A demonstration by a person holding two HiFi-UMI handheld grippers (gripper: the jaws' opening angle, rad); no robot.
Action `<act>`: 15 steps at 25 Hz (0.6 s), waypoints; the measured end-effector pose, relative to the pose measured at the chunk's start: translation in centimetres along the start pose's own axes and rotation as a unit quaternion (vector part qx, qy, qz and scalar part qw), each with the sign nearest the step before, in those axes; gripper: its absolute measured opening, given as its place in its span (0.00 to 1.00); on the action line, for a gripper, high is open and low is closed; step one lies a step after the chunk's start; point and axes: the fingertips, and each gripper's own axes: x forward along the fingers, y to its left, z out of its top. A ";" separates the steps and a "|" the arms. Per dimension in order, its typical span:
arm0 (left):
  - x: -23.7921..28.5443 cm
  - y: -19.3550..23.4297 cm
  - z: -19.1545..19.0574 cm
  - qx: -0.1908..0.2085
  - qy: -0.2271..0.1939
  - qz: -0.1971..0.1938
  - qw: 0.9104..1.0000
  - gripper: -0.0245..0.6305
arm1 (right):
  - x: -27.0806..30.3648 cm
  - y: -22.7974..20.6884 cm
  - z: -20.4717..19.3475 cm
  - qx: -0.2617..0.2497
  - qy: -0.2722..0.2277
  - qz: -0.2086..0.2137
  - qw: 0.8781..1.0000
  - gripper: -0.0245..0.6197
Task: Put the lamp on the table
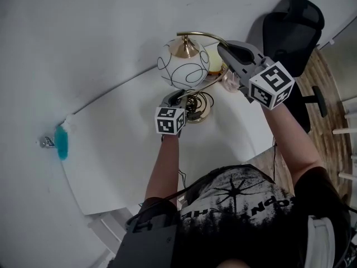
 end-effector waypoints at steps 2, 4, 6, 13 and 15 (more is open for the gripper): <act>0.2 0.6 -0.4 -0.002 0.003 -0.002 1.000 0.06 | 0.7 0.0 -0.6 0.003 0.006 -0.002 1.000 0.10; 0.5 0.9 -0.9 -0.005 0.004 -0.004 1.000 0.06 | 1.1 0.0 -1.1 0.006 0.011 -0.003 1.000 0.10; 0.8 0.9 -1.0 -0.005 0.002 -0.005 1.000 0.06 | 1.2 -0.1 -1.2 0.007 0.010 -0.002 1.000 0.10; 0.8 0.6 -1.0 -0.007 -0.004 -0.006 1.000 0.06 | 1.3 -0.3 -1.2 0.045 0.009 0.005 0.999 0.10; 0.9 0.5 -1.0 -0.010 -0.003 -0.008 1.000 0.06 | 1.4 -0.3 -1.1 0.058 0.010 0.009 0.998 0.10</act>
